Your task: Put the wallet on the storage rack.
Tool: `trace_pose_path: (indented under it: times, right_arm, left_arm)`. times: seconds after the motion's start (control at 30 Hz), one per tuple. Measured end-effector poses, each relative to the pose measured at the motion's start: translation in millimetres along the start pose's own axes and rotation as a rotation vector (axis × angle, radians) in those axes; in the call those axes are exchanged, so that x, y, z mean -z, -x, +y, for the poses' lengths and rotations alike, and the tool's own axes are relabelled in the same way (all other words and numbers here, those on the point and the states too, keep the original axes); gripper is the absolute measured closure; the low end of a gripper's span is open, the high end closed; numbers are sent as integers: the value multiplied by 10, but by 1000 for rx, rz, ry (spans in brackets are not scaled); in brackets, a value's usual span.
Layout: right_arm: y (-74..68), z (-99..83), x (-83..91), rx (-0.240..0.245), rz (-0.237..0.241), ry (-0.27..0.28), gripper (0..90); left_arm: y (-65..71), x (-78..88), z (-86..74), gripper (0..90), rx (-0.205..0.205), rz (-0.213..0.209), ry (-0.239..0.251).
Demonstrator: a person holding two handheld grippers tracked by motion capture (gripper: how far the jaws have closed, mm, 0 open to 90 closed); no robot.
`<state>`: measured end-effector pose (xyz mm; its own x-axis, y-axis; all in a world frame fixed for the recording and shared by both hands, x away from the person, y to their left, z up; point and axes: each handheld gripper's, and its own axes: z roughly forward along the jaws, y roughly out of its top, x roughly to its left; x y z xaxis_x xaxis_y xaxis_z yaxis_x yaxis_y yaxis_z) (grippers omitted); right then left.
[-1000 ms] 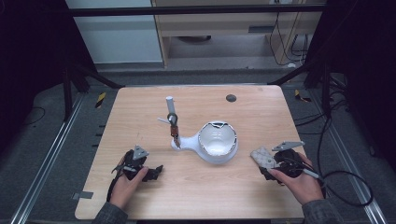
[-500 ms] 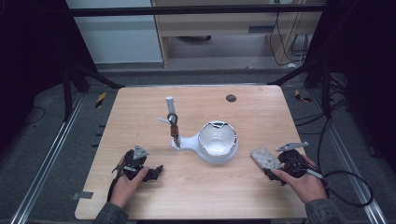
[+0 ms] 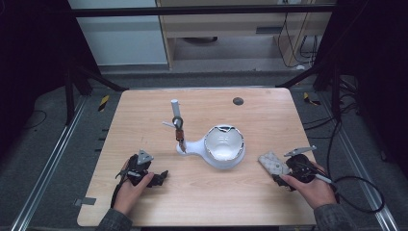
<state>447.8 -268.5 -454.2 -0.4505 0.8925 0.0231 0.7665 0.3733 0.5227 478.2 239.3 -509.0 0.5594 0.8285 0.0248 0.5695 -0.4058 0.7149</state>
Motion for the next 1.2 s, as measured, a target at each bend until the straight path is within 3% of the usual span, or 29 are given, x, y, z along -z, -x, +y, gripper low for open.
trace_pose_path:
  times: [0.57, 1.2]
  right_arm:
    - [7, -21, -140, -14, 5, -40, 153]
    - [129, 42, -270, -6, 7, -75, 173]
  left_arm:
    - [1, -1, 1, 1, -1, 0, -1]
    - [2, -3, 2, 0, -1, -1, -3]
